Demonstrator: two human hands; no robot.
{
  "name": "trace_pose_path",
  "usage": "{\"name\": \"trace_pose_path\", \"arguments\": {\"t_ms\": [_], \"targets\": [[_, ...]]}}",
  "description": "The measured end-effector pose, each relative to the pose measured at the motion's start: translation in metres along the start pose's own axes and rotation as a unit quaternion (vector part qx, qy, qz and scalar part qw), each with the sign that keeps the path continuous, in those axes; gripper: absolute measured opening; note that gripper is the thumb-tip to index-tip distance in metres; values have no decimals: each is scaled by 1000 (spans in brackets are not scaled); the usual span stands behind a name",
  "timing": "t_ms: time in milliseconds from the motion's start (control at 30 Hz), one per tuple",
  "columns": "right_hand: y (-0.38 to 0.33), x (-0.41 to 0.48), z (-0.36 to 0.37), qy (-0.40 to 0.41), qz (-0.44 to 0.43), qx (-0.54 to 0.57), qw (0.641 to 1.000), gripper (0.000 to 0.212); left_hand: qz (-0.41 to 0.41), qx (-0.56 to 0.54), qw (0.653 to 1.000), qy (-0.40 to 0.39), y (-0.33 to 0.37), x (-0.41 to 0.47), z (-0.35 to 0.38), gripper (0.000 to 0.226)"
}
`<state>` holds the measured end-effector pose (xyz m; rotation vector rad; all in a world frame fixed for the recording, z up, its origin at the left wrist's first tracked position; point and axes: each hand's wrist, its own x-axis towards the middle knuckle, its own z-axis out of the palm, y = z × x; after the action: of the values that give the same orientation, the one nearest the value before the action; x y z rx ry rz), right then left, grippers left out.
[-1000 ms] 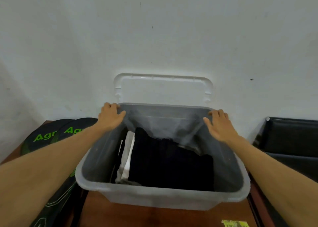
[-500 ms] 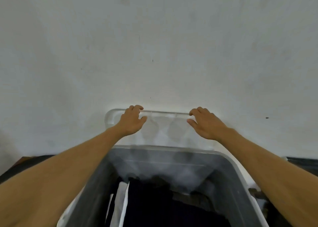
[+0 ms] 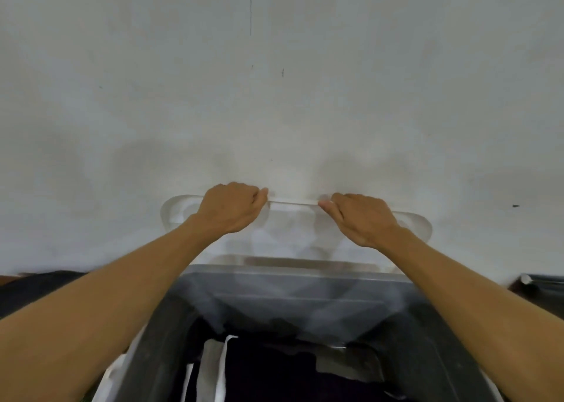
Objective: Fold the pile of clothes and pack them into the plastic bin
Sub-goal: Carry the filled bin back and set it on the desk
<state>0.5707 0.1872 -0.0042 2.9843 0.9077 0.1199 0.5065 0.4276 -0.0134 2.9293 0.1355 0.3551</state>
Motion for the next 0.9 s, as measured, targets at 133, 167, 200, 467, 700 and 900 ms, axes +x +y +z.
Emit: {"name": "trace_pose_path", "arguments": {"t_ms": [133,167,200,467,700,900], "targets": [[-1,-21,-13,-15,-5,28,999,47,3,-7,1000,-15,11,-22,-18,57],[-3,-30,-20,-5,-6,27,1000,47,8,-6,1000,-10,16,-29,-26,55],[-5,-40,-27,5,-10,24,1000,46,14,-4,1000,-8,21,-39,-35,52],[5,-129,-80,92,-19,-9,996,43,92,-66,991,-67,54,-101,-100,44],[3,-191,-81,101,-66,-4,993,50,140,-84,986,-37,66,-157,-104,38],[-8,-253,-61,48,-81,21,995,47,66,-97,988,-102,82,-213,-104,43]]}}
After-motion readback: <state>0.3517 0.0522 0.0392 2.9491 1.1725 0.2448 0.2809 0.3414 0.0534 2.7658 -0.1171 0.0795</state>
